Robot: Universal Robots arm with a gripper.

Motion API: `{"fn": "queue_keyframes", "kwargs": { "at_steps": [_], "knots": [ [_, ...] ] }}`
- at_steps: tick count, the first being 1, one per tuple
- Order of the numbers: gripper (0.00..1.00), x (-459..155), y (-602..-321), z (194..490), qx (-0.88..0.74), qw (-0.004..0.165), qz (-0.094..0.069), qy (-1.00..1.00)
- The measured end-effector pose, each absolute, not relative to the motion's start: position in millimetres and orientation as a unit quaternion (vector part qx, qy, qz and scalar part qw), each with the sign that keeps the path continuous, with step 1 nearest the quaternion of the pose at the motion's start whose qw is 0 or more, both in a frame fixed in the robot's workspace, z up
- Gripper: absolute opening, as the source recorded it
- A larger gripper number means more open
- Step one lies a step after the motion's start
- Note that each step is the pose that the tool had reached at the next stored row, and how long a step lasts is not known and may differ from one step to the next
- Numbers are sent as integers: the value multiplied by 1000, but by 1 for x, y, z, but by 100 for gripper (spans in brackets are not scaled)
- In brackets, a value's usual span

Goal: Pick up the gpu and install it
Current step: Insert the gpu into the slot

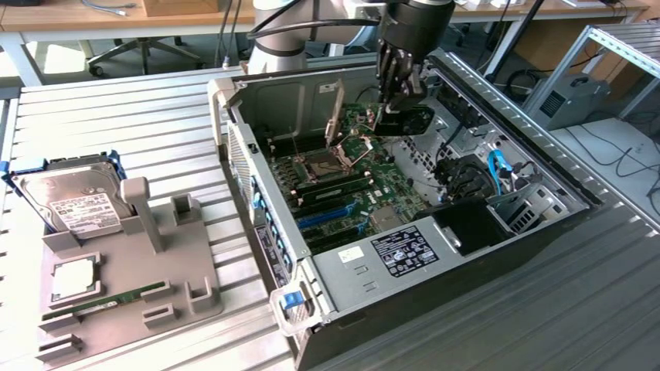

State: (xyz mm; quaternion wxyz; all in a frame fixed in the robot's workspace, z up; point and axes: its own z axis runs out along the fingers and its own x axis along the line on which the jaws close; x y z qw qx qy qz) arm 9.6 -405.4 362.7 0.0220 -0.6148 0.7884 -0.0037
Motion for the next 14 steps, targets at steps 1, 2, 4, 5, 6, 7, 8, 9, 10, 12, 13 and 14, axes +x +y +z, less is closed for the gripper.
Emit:
{"fn": "queue_keyframes", "kwargs": {
  "at_steps": [1,2,4,5,6,7,8,9,10,12,13,14],
  "knots": [
    [27,10,-405,363,-616,22,-4,788],
    [27,10,-405,363,-617,22,-4,787],
    [27,10,-405,363,-621,22,-4,784],
    [27,10,-405,363,-622,22,-3,783],
    [27,10,-405,363,-623,22,-3,782],
    [27,10,-405,363,-624,22,-3,781],
    [27,10,-405,363,-626,22,-3,780],
    [27,10,-405,363,-627,22,-3,779],
    [27,10,-405,363,-628,22,-3,778],
    [27,10,-405,363,-631,22,-3,775],
    [27,10,-405,363,-632,22,-3,774],
    [27,10,-405,363,-633,22,-3,774]
  ]
}}
